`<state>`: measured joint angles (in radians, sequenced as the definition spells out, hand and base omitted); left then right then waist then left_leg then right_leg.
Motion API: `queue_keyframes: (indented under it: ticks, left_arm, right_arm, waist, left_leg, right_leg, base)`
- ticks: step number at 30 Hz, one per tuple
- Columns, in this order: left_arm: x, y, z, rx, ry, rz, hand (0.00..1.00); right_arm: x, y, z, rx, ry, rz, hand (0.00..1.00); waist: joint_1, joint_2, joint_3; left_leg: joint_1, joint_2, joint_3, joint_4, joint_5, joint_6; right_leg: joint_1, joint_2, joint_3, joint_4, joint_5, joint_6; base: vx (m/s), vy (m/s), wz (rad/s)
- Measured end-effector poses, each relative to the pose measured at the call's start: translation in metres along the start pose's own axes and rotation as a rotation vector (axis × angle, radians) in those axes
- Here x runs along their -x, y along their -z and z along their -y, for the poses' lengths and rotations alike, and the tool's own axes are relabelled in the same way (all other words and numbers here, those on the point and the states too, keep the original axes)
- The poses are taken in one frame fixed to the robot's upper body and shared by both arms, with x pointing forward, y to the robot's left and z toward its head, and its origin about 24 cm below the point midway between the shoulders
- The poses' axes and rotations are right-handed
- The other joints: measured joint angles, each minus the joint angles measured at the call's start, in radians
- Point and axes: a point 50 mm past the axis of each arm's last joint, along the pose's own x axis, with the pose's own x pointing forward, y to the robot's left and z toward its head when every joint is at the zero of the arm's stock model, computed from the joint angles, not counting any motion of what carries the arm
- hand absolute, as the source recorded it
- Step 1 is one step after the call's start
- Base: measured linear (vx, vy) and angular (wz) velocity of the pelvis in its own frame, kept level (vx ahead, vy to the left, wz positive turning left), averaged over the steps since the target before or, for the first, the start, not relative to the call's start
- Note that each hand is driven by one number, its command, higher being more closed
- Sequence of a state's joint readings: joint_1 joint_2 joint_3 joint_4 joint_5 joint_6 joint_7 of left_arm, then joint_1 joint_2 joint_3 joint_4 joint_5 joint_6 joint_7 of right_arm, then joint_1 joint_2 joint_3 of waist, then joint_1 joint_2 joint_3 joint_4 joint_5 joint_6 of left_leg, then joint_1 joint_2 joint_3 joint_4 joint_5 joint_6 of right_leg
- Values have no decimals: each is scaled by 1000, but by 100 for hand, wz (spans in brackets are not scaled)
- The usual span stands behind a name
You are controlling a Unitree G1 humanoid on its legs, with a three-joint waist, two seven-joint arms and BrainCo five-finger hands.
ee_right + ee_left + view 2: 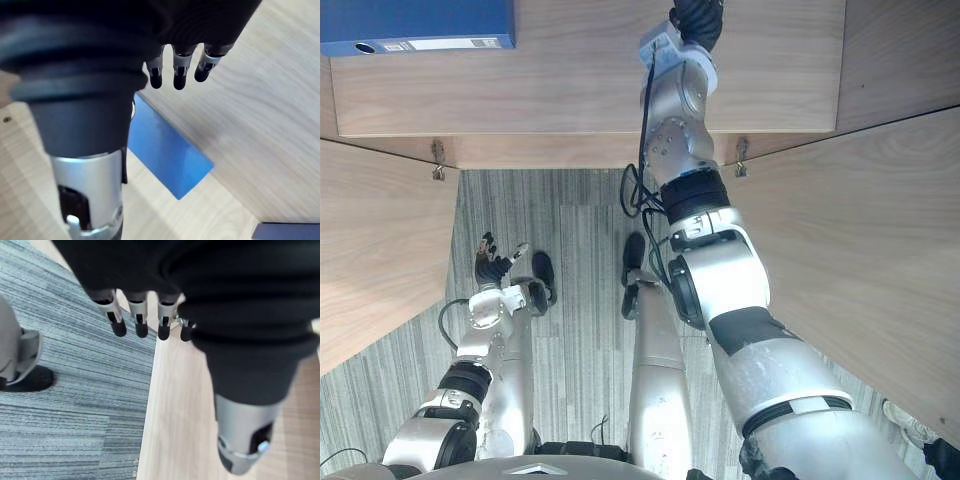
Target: Walk over to the cabinet, pick up the folder, carry it to the office cabinet, place the folder inside the office cabinet, then close the office cabinet door
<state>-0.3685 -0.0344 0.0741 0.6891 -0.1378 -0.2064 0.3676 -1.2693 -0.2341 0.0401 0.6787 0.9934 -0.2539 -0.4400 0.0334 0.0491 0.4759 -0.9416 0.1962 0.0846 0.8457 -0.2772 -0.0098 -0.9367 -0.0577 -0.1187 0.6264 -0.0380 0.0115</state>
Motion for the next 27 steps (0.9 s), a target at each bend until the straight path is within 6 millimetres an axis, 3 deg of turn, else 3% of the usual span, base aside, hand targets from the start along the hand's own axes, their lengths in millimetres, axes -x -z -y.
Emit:
queue_keyframes:
  ticks: [7, 16, 27]
  left_arm:
    - [-1, 0, -3, 17, -5, -8, 0]
    - [0, 2, -3, 46, 9, -25, 0]
    - [-2, 2, -9, 50, -8, -25, 0]
  right_arm:
    - [7, -1, 41, -76, 68, -3, 0]
    - [18, -3, 60, -194, 53, 23, 0]
    - [29, 4, 82, -74, 82, 2, 0]
  waist:
    - [-2, 0, 0]
    - [4, 3, -3]
    - [7, 2, -3]
  left_leg:
    - [18, 1, 3, -4, 0, 0]
    - [30, 4, 8, -5, 0, 0]
    - [36, 12, 9, -6, -2, 2]
  right_leg:
    - [16, 1, 1, -2, -1, -2]
    - [25, 3, 3, 0, -2, -3]
    - [35, 10, 0, -13, -1, -4]
  base:
    - [0, 0, 0]
    - [-7, -1, 0]
    - [-18, -2, -1]
